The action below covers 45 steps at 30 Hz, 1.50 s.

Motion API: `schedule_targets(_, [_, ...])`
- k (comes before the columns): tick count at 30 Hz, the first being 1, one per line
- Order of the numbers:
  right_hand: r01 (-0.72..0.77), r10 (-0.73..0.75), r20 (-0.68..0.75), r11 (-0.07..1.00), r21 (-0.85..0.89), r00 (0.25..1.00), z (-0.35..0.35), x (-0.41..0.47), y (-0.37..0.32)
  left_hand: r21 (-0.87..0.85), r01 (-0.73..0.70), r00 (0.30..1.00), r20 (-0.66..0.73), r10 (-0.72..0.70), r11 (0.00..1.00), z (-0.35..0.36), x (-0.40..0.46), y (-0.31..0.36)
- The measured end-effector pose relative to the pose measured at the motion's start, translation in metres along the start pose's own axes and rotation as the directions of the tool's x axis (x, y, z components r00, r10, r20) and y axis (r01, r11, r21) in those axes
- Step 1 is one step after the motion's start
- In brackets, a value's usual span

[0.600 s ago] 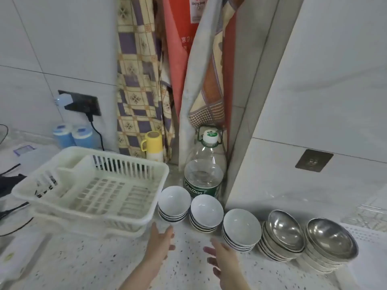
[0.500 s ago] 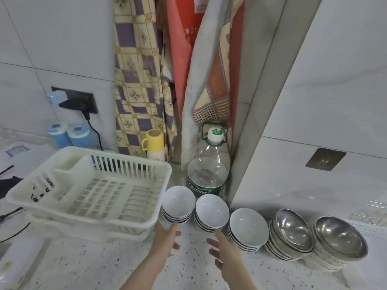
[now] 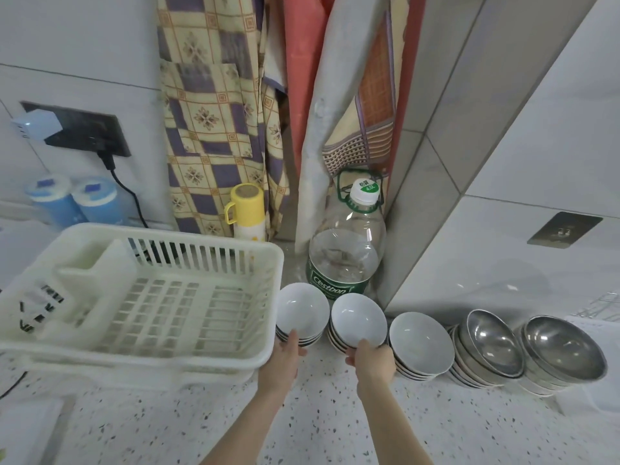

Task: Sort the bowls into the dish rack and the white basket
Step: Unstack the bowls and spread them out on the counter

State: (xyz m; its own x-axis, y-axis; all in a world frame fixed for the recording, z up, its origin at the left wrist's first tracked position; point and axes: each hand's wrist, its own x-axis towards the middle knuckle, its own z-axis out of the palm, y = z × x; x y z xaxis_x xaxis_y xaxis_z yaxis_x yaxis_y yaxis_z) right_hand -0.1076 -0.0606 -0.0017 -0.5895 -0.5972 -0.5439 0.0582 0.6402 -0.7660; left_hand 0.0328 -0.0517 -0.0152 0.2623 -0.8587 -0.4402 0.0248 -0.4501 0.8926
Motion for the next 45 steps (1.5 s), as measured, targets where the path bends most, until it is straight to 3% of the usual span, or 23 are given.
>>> schedule_targets(9, [0.1,-0.096,-0.157,0.995,0.017,0.983,0.012,0.001,0.0,-0.064,-0.023,0.998,-0.057,0.019,0.998,0.001,0.006,-0.002])
schedule_targets(20, [0.254,-0.267,-0.131,0.961,-0.108,0.955,-0.001,-0.006,0.001,-0.191,0.004,0.998,-0.068,-0.018,0.982,0.01,0.017,-0.01])
schedule_targets(25, [0.291,-0.29,-0.11,0.957,-0.002,0.951,-0.011,-0.016,0.0,-0.262,-0.008,1.0,-0.002,0.007,0.965,0.007,0.013,-0.013])
schedule_targets(31, [0.353,-0.337,-0.128,0.924,0.146,0.933,-0.026,-0.027,0.005,-0.331,-0.123,0.978,0.12,0.171,0.936,0.006,-0.005,-0.002])
schedule_targets(41, [0.381,-0.354,-0.141,0.844,0.377,0.925,-0.065,-0.054,0.017,-0.298,-0.12,0.958,0.214,0.189,0.947,0.005,-0.036,-0.016])
schedule_targets(45, [0.359,-0.334,-0.135,0.837,0.414,0.933,-0.08,-0.07,0.036,-0.26,-0.065,0.965,0.229,0.127,0.963,-0.005,-0.066,-0.042])
